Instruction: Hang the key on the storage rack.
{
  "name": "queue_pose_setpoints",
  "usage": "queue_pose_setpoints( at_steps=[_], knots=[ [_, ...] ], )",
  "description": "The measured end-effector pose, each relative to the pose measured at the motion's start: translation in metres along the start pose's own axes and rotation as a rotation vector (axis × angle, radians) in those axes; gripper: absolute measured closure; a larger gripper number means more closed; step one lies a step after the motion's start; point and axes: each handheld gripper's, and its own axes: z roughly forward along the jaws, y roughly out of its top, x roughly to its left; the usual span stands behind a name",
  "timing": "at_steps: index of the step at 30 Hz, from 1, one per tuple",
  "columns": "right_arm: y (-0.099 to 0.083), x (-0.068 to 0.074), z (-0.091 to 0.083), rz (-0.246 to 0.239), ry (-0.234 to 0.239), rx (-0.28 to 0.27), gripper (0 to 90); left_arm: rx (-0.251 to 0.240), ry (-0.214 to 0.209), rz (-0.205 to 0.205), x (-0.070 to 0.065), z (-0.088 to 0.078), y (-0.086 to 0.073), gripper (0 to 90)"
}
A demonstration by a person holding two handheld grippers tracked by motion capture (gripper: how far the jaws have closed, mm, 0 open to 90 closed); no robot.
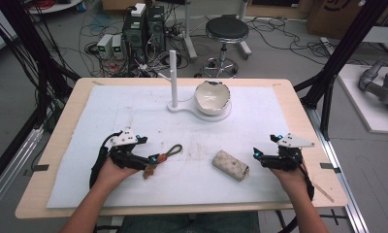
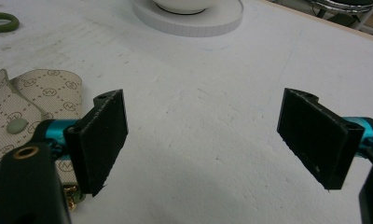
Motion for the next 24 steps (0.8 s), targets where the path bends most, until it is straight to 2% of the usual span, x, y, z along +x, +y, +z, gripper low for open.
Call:
queue_pose_setpoints(
  at_steps=[7,11,13,14,19,22,24],
  knots=[
    [-0.002,0.000,-0.004,0.008,-0.006,0.004,16.4,0.104,-0.014,0.049,-0.010,0.025,0.003,17.0],
    [-0.003,-0.001,-0.005,0.004,-0.009,0.003,16.4,0.135,-0.013,0.058,-0.013,0.032,0.002,17.9],
    [-0.003,-0.001,-0.005,0.005,-0.009,0.003,16.3,0.173,0.000,0.067,-0.014,0.037,0.002,18.9],
    [-0.003,-0.001,-0.006,0.005,-0.009,0.002,16.4,0.214,0.007,0.073,-0.015,0.040,0.000,20.5],
    [-0.003,-0.001,-0.006,0.006,-0.008,0.001,16.4,0.217,0.012,0.059,-0.017,0.039,0.000,25.5],
    [-0.003,-0.001,-0.005,0.006,-0.007,0.002,16.4,0.218,0.005,0.065,-0.018,0.038,0.000,28.7],
    [-0.003,0.000,-0.005,0.002,-0.006,0.000,16.4,0.213,0.001,0.065,-0.018,0.036,0.001,36.5]
  ],
)
